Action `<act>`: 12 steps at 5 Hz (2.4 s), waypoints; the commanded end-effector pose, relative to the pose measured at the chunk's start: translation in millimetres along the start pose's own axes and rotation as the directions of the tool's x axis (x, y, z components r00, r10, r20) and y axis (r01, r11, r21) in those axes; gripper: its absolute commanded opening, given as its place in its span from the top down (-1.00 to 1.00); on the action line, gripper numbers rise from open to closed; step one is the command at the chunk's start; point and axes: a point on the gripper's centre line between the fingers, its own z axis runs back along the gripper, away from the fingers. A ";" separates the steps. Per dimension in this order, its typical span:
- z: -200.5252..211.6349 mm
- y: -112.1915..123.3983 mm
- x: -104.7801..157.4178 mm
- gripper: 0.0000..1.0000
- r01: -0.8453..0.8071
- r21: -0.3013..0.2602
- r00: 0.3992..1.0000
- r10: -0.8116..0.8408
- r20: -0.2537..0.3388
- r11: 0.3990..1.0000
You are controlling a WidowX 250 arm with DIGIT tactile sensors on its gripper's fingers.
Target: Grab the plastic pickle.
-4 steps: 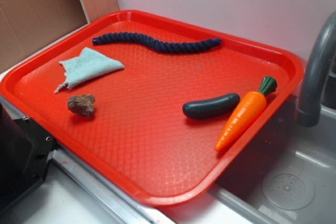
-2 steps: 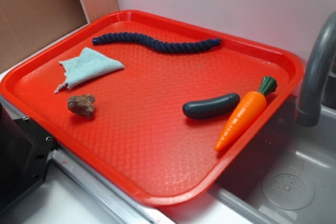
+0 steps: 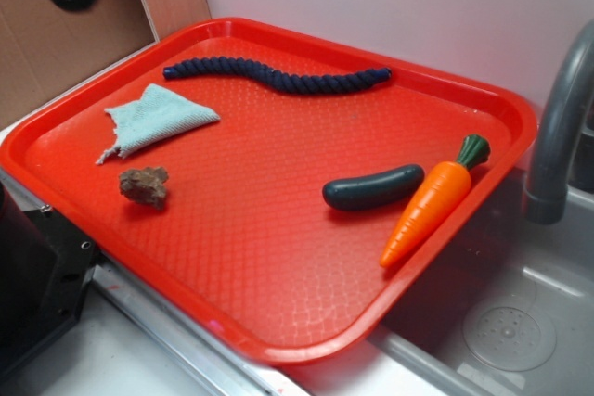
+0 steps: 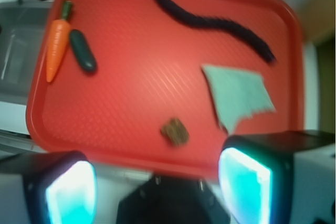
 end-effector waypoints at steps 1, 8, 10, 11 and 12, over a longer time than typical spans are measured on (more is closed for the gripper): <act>-54.6 -25.7 49.0 -1.00 0.172 -0.123 0.983 -0.162 0.085 0.977; -177.2 -71.3 86.6 -1.00 0.285 -0.048 0.956 -0.288 -0.055 0.957; -188.7 -66.1 91.8 1.00 0.306 -0.057 0.949 -0.309 -0.057 0.950; -185.1 -63.8 90.0 1.00 0.317 -0.063 0.945 -0.321 -0.069 0.946; -180.2 -59.5 86.9 1.00 0.330 -0.055 0.937 -0.334 -0.102 0.942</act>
